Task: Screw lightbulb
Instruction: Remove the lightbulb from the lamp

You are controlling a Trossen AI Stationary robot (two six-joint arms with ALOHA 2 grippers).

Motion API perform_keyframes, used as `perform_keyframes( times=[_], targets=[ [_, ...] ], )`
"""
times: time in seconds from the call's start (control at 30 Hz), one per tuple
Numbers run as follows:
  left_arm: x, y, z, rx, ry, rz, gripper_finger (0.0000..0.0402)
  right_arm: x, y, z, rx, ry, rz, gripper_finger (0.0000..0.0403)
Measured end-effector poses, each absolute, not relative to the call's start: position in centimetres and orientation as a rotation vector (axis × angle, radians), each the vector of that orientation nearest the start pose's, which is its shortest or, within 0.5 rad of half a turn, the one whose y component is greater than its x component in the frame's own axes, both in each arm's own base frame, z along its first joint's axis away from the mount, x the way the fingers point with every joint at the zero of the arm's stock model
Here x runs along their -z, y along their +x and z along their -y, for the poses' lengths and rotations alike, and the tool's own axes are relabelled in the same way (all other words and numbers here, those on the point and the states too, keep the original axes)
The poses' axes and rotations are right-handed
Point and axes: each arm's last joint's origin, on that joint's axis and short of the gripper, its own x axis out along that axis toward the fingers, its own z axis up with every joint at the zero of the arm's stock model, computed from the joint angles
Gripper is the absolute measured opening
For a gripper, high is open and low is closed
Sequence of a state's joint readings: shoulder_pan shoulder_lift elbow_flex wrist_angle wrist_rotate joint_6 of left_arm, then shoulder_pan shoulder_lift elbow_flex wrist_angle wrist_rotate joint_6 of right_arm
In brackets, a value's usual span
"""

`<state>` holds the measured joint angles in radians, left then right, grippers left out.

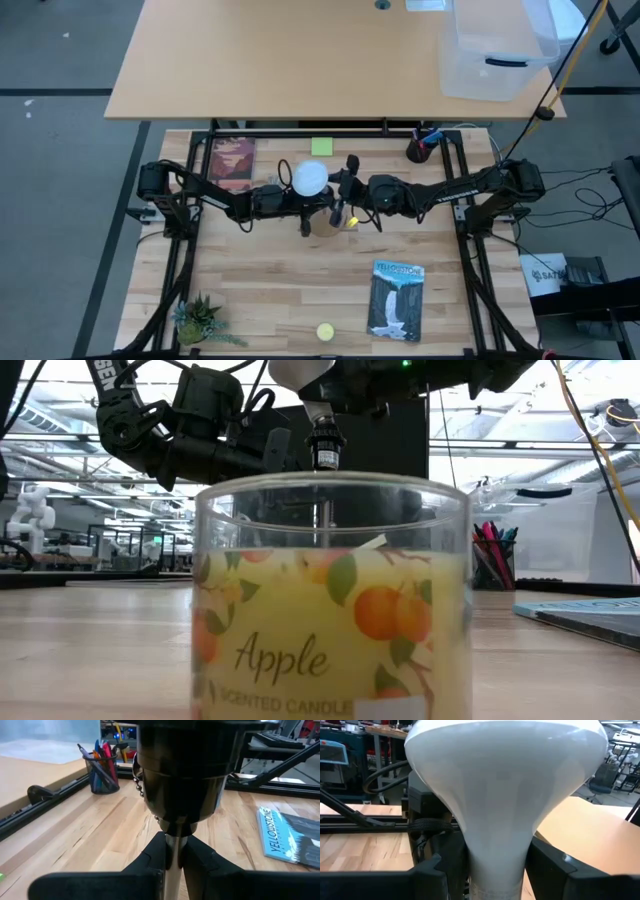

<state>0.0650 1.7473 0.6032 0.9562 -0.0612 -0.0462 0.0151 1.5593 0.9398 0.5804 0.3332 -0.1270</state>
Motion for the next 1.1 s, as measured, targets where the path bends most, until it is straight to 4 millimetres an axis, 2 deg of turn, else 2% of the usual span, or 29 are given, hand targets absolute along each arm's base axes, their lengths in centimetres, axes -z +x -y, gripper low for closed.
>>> perform_keyframes(
  times=[0.37,0.5,0.7,0.87,1.1],
  targets=[
    [-14.6,31.6,-2.2,-0.132,-0.072,-0.185,0.0036,-27.5,34.6,0.4,0.32,-0.147,-0.014,0.0164],
    [-14.7,31.6,-2.2,-0.133,-0.087,-0.176,0.004,-28.5,34.2,0.4,0.322,-0.163,0.016,0.0164],
    [-14.2,31.5,-2.1,-0.123,-0.135,-0.2,0.0099,-30.0,33.0,-0.1,0.313,-0.2,0.027,0.0164],
    [-14.7,31.6,-1.8,-0.117,-0.139,-0.167,0.0125,-30.9,31.7,-0.5,0.365,-0.239,-0.026,0.0164],
    [-17.0,31.0,-0.9,-0.117,-0.068,-0.133,0.0157,-31.8,29.1,-1.0,0.505,-0.282,-0.166,0.0164]
  ],
)
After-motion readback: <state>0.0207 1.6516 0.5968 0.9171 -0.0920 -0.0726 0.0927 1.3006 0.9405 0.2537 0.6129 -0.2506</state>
